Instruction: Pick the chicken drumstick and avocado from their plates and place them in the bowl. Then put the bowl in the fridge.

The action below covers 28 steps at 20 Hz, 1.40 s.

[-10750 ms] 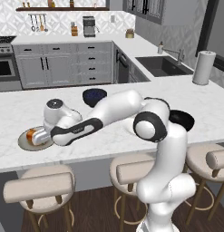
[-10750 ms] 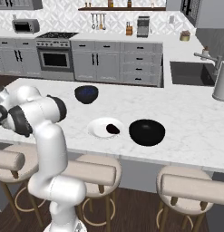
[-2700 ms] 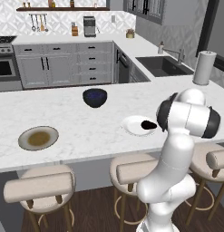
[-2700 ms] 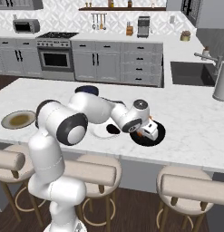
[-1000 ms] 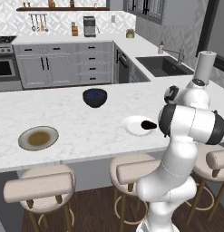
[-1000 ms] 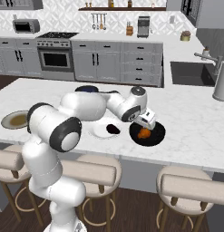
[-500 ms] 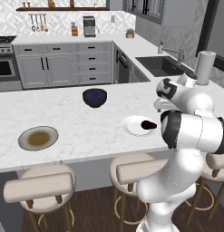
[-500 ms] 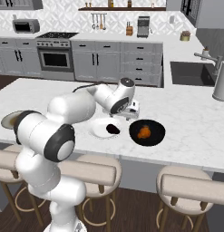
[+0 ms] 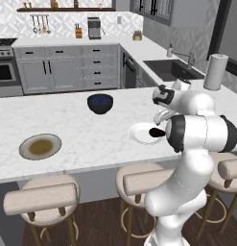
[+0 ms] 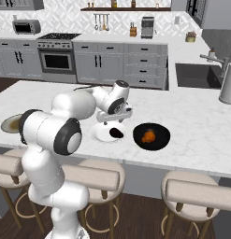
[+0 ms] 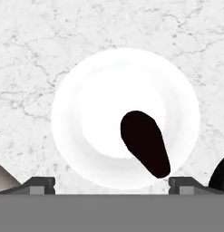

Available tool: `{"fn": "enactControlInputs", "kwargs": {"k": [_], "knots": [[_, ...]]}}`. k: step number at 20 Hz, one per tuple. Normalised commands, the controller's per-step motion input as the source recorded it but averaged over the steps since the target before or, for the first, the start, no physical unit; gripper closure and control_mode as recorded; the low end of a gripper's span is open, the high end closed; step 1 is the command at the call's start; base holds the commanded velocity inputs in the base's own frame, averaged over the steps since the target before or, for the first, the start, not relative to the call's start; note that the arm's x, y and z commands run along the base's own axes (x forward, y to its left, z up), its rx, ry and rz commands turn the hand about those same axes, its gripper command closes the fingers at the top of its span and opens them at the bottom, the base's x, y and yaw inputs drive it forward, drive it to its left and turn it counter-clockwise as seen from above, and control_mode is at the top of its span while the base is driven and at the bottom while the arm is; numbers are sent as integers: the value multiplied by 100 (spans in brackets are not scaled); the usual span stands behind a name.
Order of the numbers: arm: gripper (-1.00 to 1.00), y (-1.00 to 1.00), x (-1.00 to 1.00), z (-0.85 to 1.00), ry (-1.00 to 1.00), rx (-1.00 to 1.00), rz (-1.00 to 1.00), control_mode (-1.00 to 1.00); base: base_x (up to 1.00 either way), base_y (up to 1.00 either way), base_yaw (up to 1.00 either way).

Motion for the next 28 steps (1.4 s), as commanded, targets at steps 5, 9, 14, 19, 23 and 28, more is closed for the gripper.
{"fn": "enactControlInputs", "kwargs": {"k": [5,9,14,19,23,28], "knots": [[-100,1,43,-33,1,-24,25,-100,0,0,0],[-100,-1,55,-46,-1,-4,21,-100,0,0,0],[-100,-9,4,-17,0,0,9,-100,0,0,0],[-100,-5,-14,-11,0,0,0,-100,0,0,0],[-100,0,-17,-35,0,-3,0,-100,0,0,0],[-100,0,-6,-28,0,-2,0,-100,0,0,0]]}}
